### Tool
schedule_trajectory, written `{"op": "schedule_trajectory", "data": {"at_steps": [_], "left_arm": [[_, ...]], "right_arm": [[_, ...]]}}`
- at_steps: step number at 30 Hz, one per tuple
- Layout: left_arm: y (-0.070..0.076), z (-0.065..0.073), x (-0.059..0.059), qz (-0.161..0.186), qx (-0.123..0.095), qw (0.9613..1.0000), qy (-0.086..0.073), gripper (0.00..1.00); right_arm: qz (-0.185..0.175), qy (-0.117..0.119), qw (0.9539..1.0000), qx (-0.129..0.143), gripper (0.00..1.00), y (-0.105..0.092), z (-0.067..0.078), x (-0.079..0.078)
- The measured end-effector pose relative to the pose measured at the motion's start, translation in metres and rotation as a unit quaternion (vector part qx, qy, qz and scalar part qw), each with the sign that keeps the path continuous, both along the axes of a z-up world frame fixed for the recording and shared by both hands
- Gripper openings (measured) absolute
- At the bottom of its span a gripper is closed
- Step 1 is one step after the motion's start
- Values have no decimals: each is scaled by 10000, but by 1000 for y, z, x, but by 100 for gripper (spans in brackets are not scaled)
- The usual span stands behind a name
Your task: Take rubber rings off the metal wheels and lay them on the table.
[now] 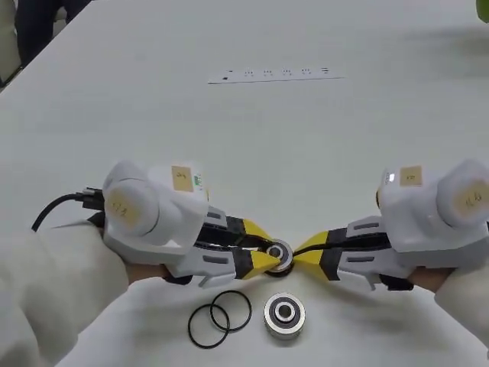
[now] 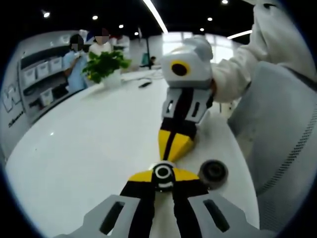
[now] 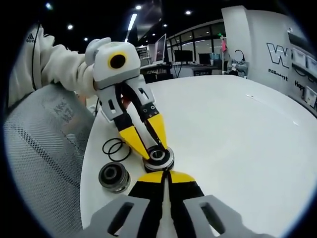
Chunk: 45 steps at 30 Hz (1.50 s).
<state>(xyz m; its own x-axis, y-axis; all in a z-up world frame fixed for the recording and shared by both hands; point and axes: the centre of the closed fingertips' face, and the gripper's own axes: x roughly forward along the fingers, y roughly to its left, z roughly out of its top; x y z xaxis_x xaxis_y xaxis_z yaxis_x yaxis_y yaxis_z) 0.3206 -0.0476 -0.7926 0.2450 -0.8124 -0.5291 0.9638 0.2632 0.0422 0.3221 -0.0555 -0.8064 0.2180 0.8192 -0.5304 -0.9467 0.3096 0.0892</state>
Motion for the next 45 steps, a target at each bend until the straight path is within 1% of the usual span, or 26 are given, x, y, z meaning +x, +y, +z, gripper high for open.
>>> {"op": "schedule_trajectory", "data": {"at_steps": [3, 6, 9, 12, 13, 14, 15, 16, 18, 19, 20, 21, 22, 23, 24, 27, 31, 32, 33, 34, 35, 37, 40, 45], "left_arm": [[0, -1, 1, 6, 1, 10000, -3, 13], [1, 0, 0, 11, 3, 10000, -4, 13], [0, 0, 0, 9, 5, 10000, -7, 13], [0, 0, 0, 8, 7, 10000, -12, 13], [0, 0, 0, 6, 7, 10000, -13, 13], [0, 0, 0, 5, 6, 10000, -14, 13], [0, 0, 0, -1, 3, 10000, -15, 13], [0, 0, 0, -4, 1, 10000, -14, 13], [0, 0, 0, -12, -3, 10000, -16, 13], [0, 0, 0, -15, -4, 10000, -18, 13], [0, 0, 0, -18, -5, 10000, -22, 13], [0, 0, -1, -18, -6, 10000, -23, 13], [0, 0, -1, -23, -6, 10000, -25, 13], [0, 0, -1, -34, -5, 10000, -30, 13], [0, 0, -1, -38, -5, 10000, -29, 13], [0, 0, -1, -55, -1, 10000, -36, 13], [0, 0, -2, -70, 3, 10000, -43, 13], [0, 0, -2, -71, 3, 10000, -43, 13], [0, 0, -2, -73, 5, 10000, -44, 13], [0, 0, -2, -72, 6, 10000, -44, 13], [0, 0, -2, -74, 7, 10000, -45, 13], [0, 0, -2, -76, 11, 10000, -49, 13], [-1, 1, -2, -84, 13, 9999, -57, 13], [-1, 1, -3, -92, 11, 9999, -58, 13]], "right_arm": [[46, -210, 9997, -102, 0, 1, 0, 0], [44, -342, 9993, -133, 0, 0, 1, 2], [52, -307, 9994, -143, 0, 0, 1, 2], [-23, -149, 9999, -83, 0, -1, 1, 3], [-72, -56, 9999, -42, 0, -1, 1, 3], [-149, 90, 9998, 21, 0, -1, 1, 3], [-250, 299, 9992, 128, 0, -1, 1, 3], [-363, 536, 9976, 239, 0, -3, 1, 3], [-476, 778, 9952, 353, 0, -4, 1, 4], [-540, 927, 9930, 490, 0, -3, 3, 5], [-591, 1048, 9912, 557, 0, -3, 3, 5], [-684, 1245, 9877, 653, 0, -4, 4, 5], [-726, 1336, 9858, 705, 0, -4, 3, 5], [-781, 1484, 9827, 783, 0, -4, 3, 5], [-808, 1559, 9810, 821, 0, -5, 3, 5], [-834, 1632, 9791, 881, 0, -4, 4, 3], [-911, 1805, 9744, 979, 0, -2, 6, 2], [-941, 1864, 9721, 1068, 0, -2, 8, 2], [-989, 1951, 9685, 1186, 0, -1, 12, 3], [-999, 1989, 9666, 1271, 0, 0, 14, 4], [-1009, 2019, 9667, 1204, 0, -1, 12, 3], [-992, 1971, 9679, 1204, 0, 1, 13, 2], [-996, 1984, 9675, 1212, 0, 2, 14, 1], [-980, 1954, 9684, 1204, 0, 2, 15, 1]]}}
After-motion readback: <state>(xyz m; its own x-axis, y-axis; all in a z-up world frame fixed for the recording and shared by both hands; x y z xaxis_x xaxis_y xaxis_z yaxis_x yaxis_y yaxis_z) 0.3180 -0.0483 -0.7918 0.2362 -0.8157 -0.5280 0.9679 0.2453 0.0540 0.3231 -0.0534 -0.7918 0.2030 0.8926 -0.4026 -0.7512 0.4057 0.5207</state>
